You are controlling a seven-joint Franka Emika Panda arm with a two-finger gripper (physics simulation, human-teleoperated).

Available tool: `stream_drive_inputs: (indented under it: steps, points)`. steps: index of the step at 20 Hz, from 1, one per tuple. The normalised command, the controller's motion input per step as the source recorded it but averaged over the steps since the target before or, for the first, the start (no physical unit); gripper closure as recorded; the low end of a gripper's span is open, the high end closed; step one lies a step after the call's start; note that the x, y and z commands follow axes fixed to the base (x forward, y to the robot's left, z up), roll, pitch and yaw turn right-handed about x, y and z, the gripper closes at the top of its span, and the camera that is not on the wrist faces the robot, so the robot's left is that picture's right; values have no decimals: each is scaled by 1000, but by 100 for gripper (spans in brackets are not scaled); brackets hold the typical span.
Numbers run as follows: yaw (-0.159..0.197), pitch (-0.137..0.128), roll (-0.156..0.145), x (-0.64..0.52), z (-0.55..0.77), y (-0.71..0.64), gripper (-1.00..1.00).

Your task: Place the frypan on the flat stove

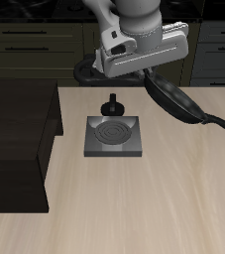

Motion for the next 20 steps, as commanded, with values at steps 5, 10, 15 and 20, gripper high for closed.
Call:
stream_drive_inputs:
  steps: [5, 10, 15, 20]
  points:
    - [8, -8, -8, -204, 8, -73, 100]
    - [-10, 18, 25, -297, -94, -87, 100]
    - [4, -28, -22, -221, -26, -175, 100]
    - [4, 15, -47, -116, -102, -274, 100]
